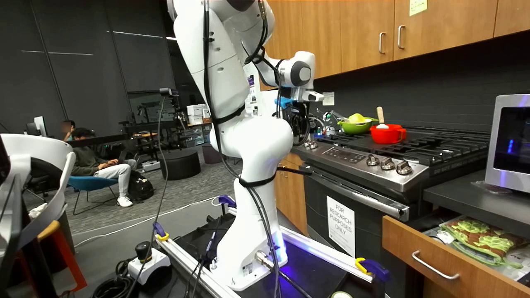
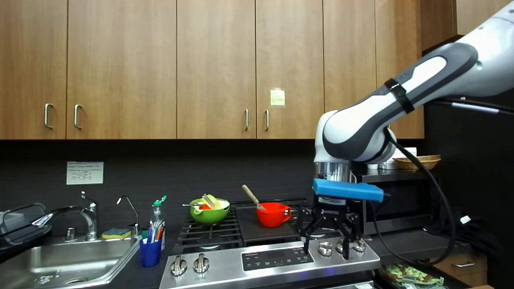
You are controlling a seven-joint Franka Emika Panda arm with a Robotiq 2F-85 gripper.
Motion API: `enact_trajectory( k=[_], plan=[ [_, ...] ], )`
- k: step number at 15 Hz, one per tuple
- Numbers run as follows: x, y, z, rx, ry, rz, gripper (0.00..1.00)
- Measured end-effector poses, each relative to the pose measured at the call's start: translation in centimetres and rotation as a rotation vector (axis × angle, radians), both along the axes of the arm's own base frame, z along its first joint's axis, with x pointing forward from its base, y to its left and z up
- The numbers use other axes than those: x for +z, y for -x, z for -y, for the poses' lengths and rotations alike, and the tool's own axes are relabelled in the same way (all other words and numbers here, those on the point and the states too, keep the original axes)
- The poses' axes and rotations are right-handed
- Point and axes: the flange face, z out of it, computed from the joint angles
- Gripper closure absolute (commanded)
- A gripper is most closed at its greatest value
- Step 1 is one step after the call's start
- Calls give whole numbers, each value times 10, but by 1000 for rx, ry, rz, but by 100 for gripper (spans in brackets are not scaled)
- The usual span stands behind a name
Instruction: Close the top drawer of the kitchen unit
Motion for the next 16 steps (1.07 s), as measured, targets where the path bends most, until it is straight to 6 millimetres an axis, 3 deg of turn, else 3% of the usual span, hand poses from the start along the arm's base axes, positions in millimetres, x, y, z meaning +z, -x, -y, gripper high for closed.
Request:
enact_trajectory(
  k=[6,9,12,16],
  plan=[
    [25,-94,10,-258,22,-26,0],
    [34,-127,16,-374,-9,-69,0],
    [37,-135,8,-485,-84,-136,0],
    [38,-127,-22,-626,-156,-240,0]
  ],
)
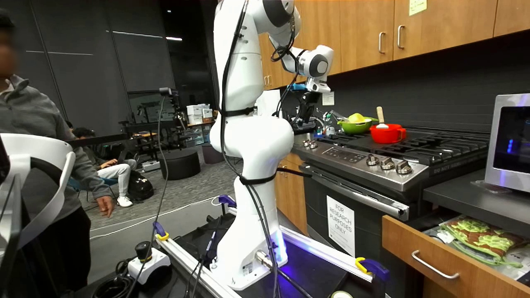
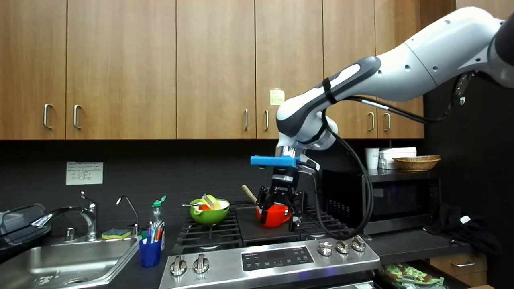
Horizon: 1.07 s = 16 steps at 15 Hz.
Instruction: Close the top drawer of the kitchen unit
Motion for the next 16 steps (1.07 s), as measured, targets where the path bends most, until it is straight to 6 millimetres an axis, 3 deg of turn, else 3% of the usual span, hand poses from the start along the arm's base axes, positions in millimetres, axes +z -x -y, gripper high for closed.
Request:
enact_trajectory(
  k=[6,11,16],
  plan=[
    [-12,12,-26,-273,28,-149,0],
    [-37,21,-25,-407,21,-262,0],
    [-40,21,-25,-419,19,-274,0]
  ],
)
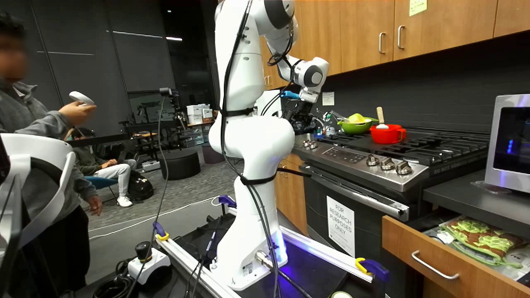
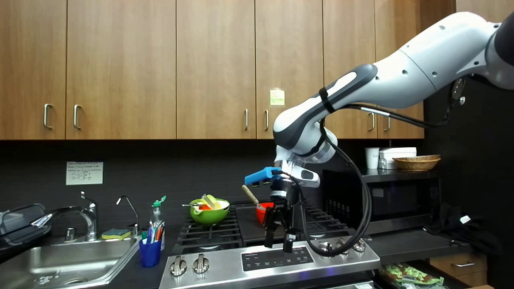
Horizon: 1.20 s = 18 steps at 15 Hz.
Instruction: Close the top drawer of the kitchen unit
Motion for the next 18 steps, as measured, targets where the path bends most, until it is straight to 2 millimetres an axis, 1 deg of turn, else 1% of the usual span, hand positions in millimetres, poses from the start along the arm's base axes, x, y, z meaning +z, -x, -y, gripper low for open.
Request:
enact_trajectory(
  k=[2,6,8,18],
  plan=[
    [-2,0,0,1,0,-4,0],
    [-20,-3,9,-6,1,-60,0],
    [-25,-5,12,-11,1,-69,0],
    [-23,-6,11,-8,0,-70,0]
  ],
)
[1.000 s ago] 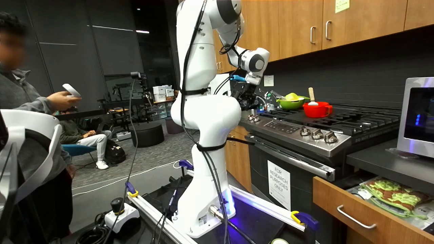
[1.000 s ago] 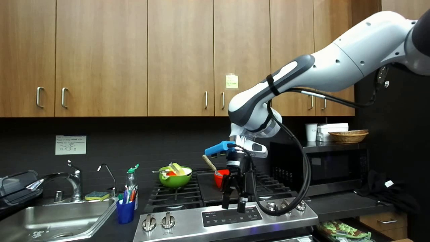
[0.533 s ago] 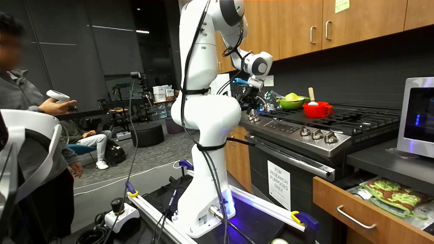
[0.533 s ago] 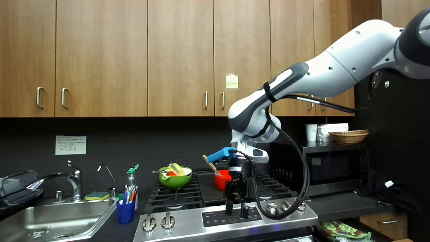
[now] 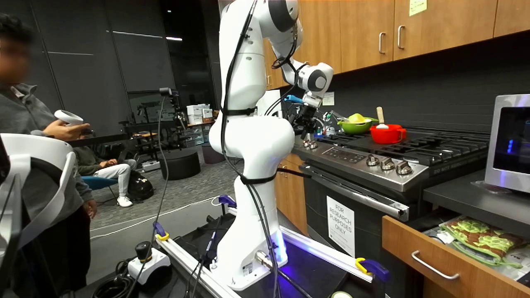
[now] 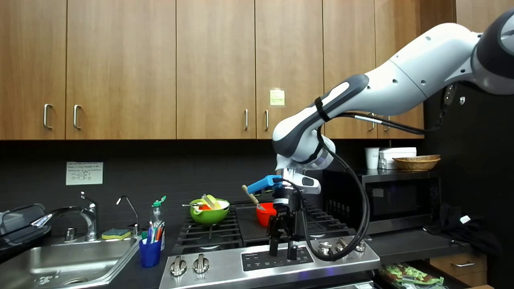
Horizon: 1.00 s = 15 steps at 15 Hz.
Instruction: Close the top drawer of the kitchen unit
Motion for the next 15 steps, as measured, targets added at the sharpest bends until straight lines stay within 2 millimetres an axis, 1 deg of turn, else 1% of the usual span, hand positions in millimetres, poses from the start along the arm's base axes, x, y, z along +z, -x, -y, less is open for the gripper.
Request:
enact_trajectory(
  k=[11,12,15],
  plan=[
    [-4,2,1,-1,2,-10,0],
    [-12,8,8,24,26,-43,0],
    [-68,52,53,110,115,-194,0]
  ],
)
